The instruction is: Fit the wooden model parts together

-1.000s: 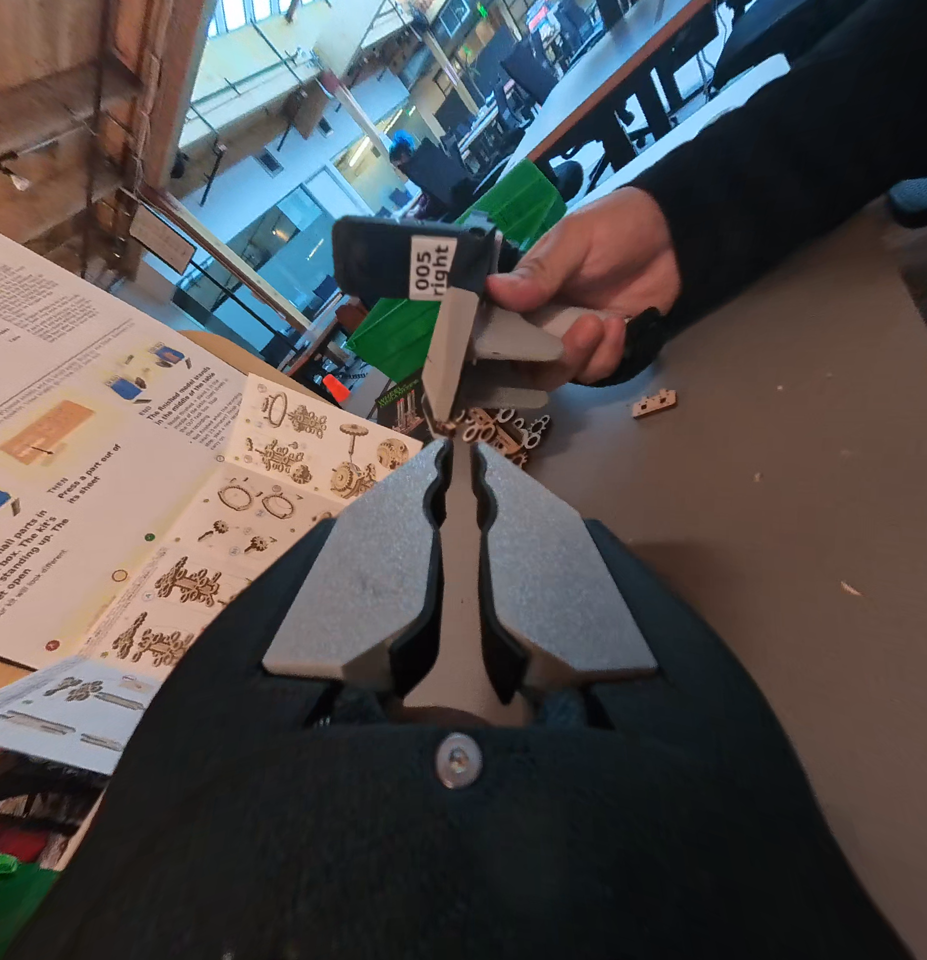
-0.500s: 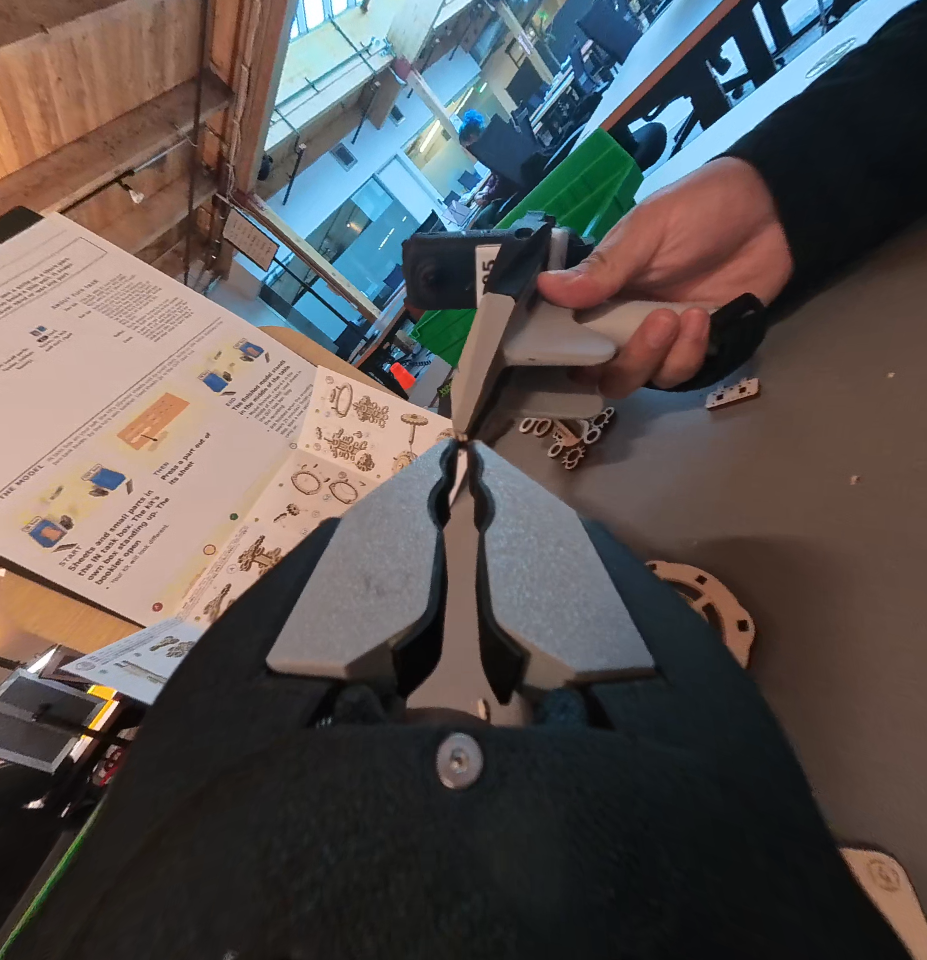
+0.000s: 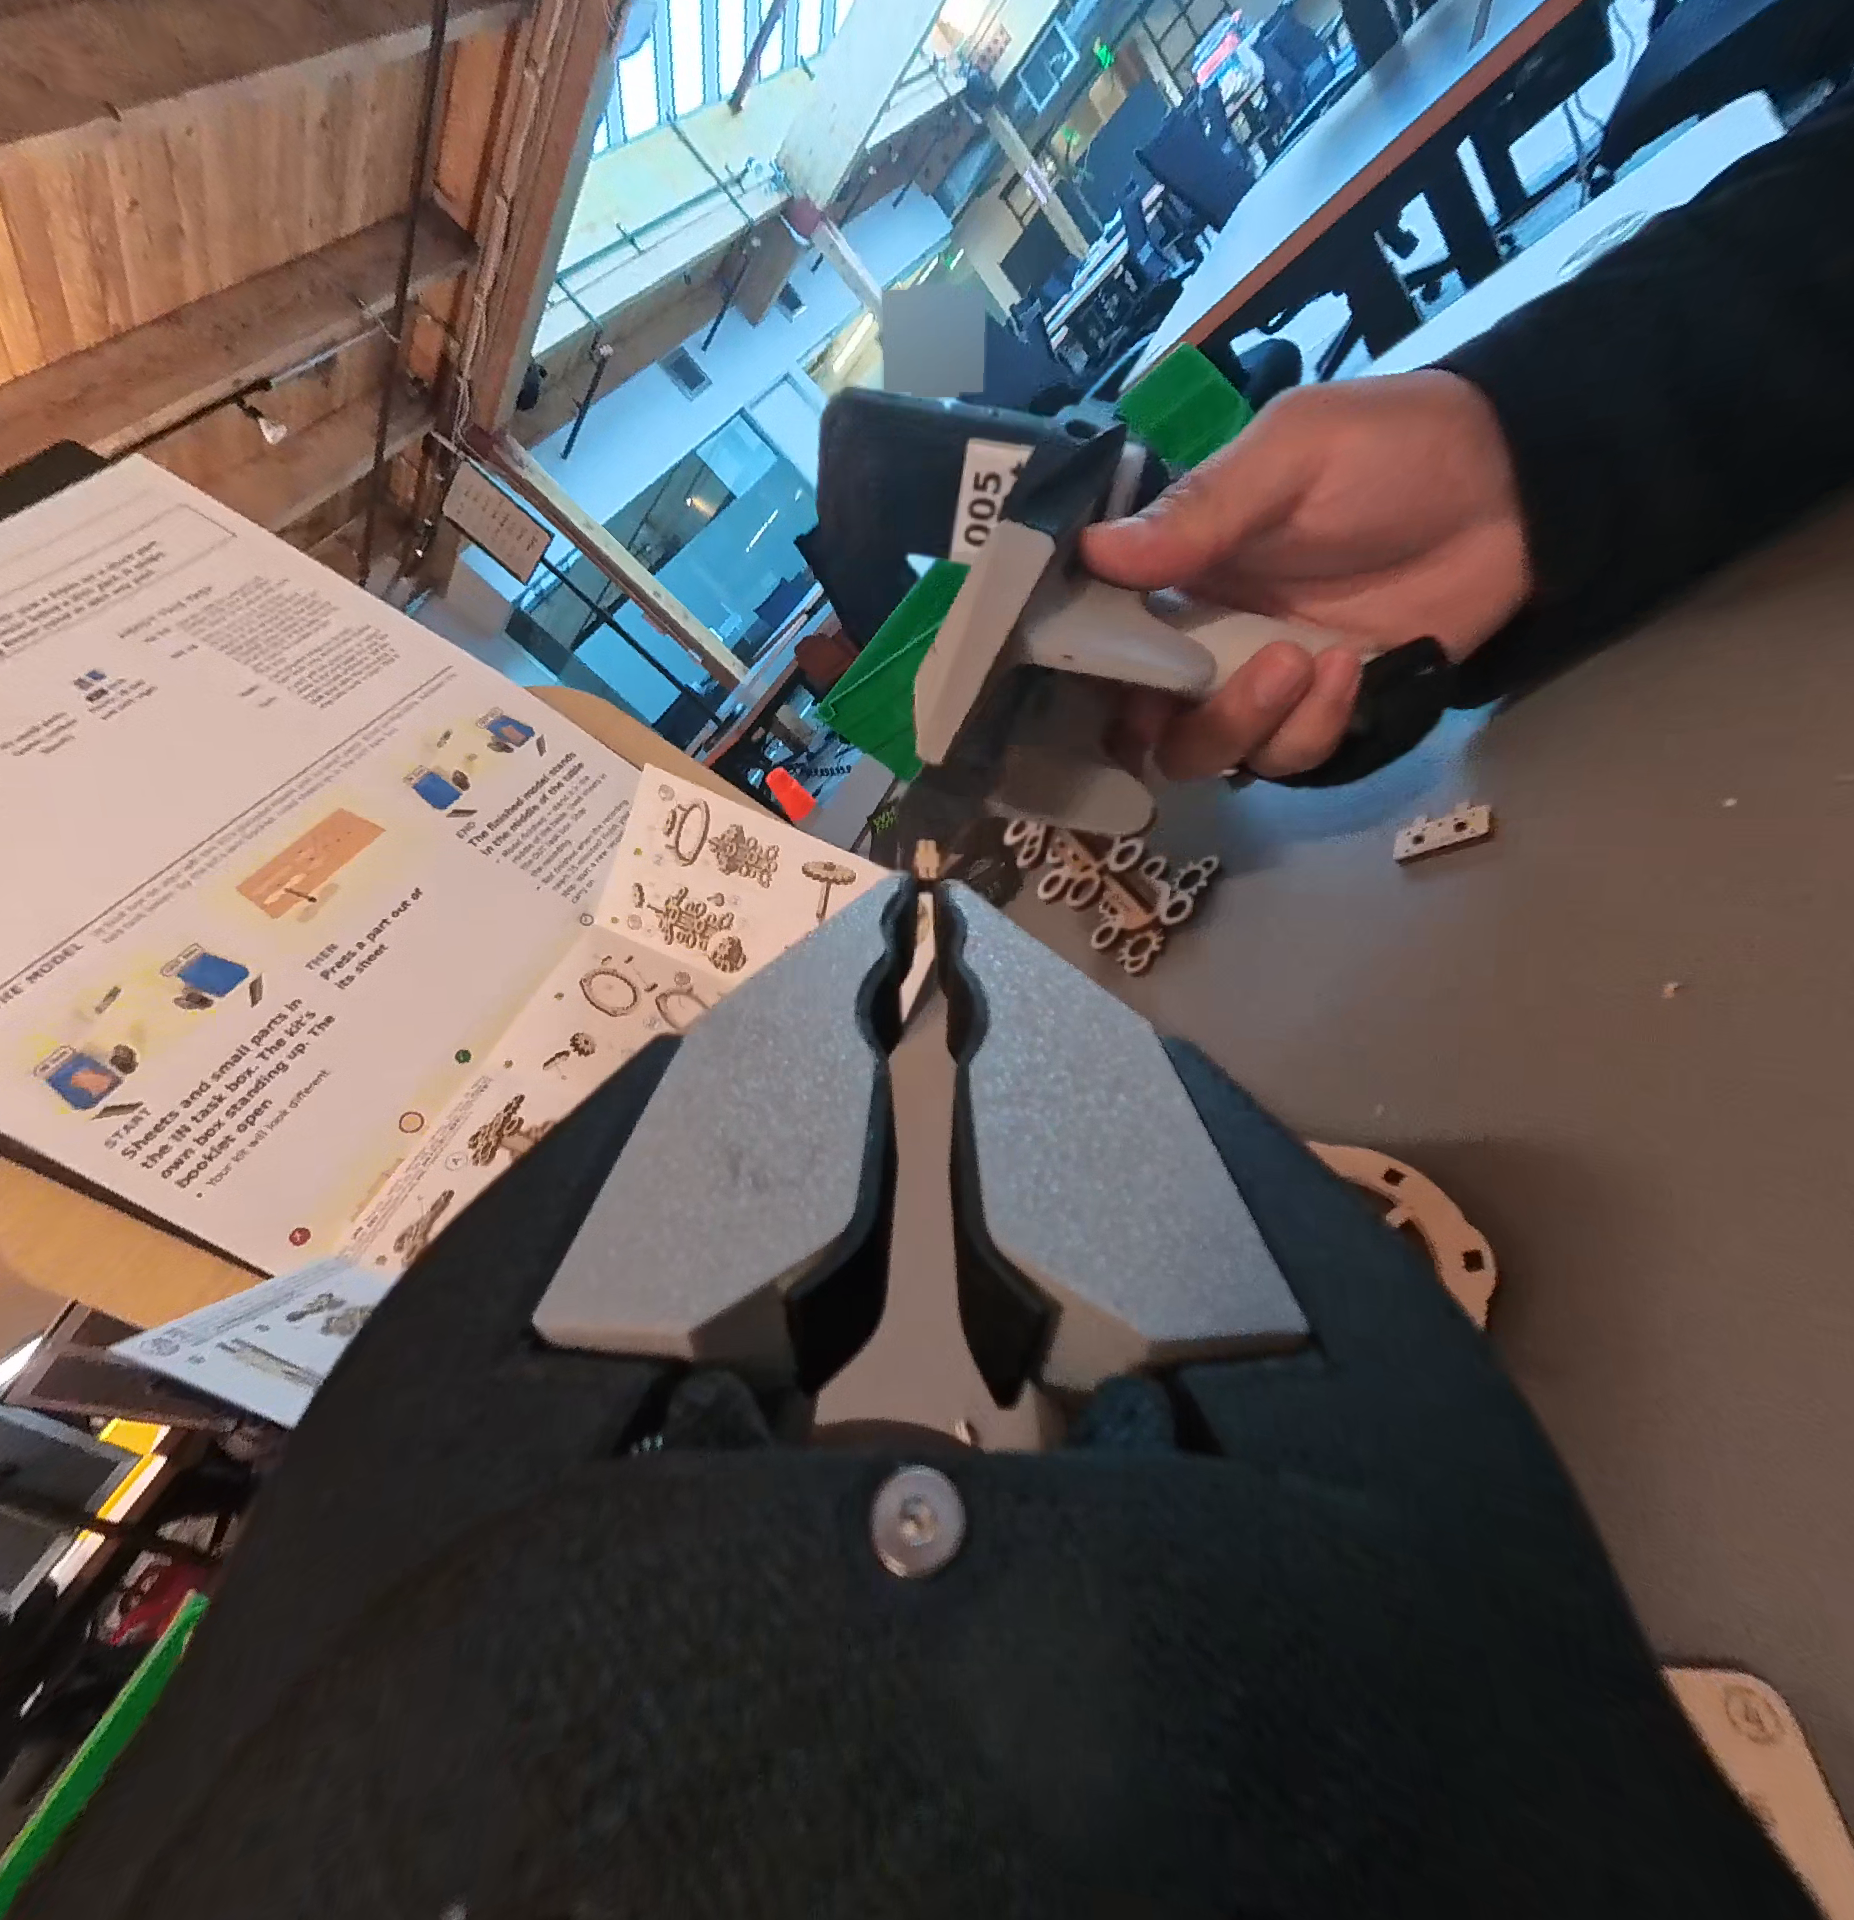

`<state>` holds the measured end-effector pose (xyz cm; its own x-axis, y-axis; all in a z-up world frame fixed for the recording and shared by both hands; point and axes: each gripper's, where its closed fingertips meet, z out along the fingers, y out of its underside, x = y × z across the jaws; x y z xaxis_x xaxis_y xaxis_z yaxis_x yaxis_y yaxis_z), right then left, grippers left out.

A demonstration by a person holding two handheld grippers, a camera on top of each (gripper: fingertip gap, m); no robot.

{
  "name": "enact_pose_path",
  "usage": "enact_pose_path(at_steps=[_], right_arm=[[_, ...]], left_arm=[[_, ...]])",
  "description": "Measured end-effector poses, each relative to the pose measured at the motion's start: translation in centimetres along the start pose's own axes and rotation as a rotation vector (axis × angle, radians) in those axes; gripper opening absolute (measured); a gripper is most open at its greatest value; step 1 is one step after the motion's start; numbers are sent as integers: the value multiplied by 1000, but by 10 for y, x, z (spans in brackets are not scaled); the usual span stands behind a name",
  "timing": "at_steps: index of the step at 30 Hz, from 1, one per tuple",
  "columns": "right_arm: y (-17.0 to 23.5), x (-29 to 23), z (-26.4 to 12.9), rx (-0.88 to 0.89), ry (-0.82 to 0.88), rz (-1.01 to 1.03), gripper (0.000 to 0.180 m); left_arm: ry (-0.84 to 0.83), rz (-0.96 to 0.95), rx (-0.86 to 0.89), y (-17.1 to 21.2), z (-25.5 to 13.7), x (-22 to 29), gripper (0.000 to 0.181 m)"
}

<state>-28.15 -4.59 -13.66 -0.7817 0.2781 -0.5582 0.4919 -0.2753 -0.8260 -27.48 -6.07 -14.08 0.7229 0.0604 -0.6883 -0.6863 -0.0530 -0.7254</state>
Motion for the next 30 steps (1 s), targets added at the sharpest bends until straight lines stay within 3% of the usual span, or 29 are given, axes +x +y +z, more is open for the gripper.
enact_pose_path(at_steps=[10, 15, 19, 30], right_arm=[[14, -8, 6, -130, 110, -292, 21], [16, -12, 9, -138, 96, -315, 18], [20, -20, 11, -149, 30, -268, 4], [21, -20, 12, -144, 28, -251, 0]], left_arm=[[14, 27, 60, -9, -3, 4, 0], [38, 25, 68, -11, -3, 9, 0], [36, 22, 66, -11, -3, 8, 0], [44, 44, 53, -9, -2, 12, 0]])
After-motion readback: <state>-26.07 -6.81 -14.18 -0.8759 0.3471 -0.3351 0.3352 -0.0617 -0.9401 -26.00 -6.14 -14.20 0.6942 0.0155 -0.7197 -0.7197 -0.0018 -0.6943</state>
